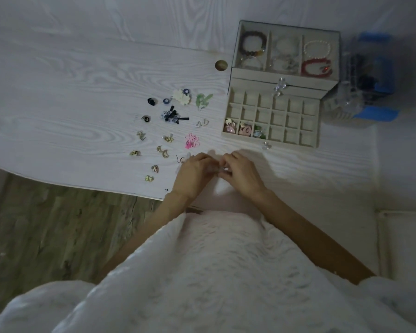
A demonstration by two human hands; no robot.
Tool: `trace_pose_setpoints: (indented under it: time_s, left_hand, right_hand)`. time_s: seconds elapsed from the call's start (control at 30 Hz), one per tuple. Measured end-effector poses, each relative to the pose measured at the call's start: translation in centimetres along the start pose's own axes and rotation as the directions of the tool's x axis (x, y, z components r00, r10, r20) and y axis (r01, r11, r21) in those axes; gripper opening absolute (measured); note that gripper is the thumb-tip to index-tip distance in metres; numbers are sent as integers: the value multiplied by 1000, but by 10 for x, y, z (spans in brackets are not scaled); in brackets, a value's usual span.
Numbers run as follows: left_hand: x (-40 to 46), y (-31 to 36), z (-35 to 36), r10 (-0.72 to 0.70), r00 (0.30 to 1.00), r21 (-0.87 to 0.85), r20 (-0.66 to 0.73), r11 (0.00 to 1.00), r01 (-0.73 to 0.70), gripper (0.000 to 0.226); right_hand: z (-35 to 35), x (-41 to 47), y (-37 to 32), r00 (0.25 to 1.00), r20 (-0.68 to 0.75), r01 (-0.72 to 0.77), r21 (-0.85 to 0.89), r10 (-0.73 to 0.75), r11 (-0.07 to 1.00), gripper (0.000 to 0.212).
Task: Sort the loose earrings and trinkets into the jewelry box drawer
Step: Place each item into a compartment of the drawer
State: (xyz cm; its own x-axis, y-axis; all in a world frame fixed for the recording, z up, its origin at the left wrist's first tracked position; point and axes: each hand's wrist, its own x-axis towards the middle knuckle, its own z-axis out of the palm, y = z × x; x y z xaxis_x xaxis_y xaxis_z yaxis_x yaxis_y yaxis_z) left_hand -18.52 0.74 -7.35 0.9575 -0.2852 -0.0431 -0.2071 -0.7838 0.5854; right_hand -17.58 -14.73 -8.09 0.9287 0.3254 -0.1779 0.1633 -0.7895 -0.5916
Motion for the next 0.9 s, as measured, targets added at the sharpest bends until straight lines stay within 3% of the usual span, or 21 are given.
trace_pose_setpoints:
  time_s: [0.13, 0.33, 0.43, 0.67, 0.8, 0.9]
  left_hand:
    - [5, -8, 4, -121, 992, -2, 27, 993, 121, 26]
    - [11, -7, 6, -97, 992, 59, 75, 994, 92, 21]
    - [16, -4, 7, -62, 994, 81, 92, 995, 55, 16]
    - [29, 1, 7, 23, 993, 157, 112, 987, -41, 9]
    - [34, 2, 8, 38, 993, 148, 112, 987, -55, 10]
    - [38, 2, 8, 61, 990, 152, 125, 985, -80, 8]
  right_hand:
    - [-9, -3, 9, 999, -34, -8, -29, 7, 1000, 12]
    - [-21, -12, 29, 992, -122, -52, -113, 38, 992, 14]
    - [-27, -18, 33, 982, -176, -72, -55, 61, 996, 14]
    - [-76, -3, 48, 850, -487, -182, 85, 201, 980, 9]
    - [-76, 15, 63, 861, -457, -264, -24, 224, 964, 8]
    - [-71, 18, 68, 870, -422, -283, -3, 256, 959, 8]
